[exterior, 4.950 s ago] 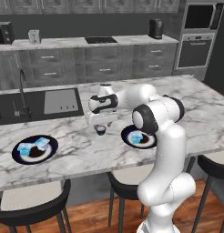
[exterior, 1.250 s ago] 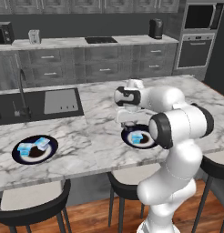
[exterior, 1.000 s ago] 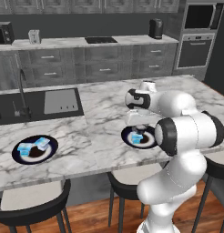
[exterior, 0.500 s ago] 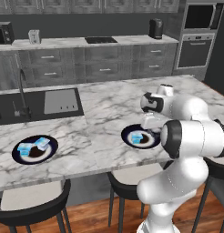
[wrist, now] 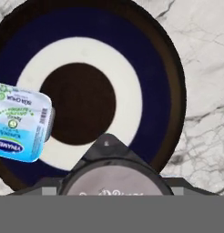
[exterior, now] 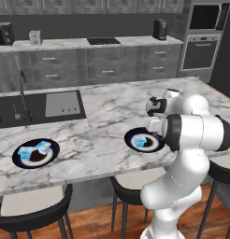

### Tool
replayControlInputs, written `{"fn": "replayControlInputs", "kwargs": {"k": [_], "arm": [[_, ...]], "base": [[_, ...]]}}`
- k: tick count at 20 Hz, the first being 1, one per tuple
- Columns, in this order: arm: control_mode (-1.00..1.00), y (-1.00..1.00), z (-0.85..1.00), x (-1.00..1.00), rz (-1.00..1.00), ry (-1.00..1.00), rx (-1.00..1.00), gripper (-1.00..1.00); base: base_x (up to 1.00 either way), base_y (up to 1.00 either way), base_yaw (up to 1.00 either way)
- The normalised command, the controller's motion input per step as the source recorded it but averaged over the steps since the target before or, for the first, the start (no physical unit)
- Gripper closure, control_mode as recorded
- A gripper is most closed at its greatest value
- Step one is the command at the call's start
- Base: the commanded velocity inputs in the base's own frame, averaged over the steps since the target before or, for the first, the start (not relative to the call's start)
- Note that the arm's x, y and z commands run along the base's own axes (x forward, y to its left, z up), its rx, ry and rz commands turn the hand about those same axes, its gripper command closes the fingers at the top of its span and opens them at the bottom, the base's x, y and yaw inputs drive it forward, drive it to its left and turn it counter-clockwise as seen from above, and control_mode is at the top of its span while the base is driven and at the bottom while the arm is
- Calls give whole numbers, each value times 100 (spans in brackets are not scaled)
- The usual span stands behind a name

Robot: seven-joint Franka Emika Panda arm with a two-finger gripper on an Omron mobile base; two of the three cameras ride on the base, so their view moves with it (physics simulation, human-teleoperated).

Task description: Place two yogurt containers on each plate.

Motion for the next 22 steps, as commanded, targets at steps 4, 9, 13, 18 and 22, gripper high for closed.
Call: {"fn": "replayControlInputs", "kwargs": {"k": [4, 9, 13, 18, 22], "arm": [[-100, 1, -11, 20, -4, 0, 0, 100], [-100, 1, -26, 4, -7, 0, 0, 100], [-100, 0, -25, 8, -8, 0, 0, 100], [-100, 0, -17, 12, -7, 0, 0, 100], [-100, 0, -20, 12, -7, 0, 0, 100]], "base": [[0, 0, 0], [0, 0, 0], [0, 0, 0], [0, 0, 0], [0, 0, 0]]}}
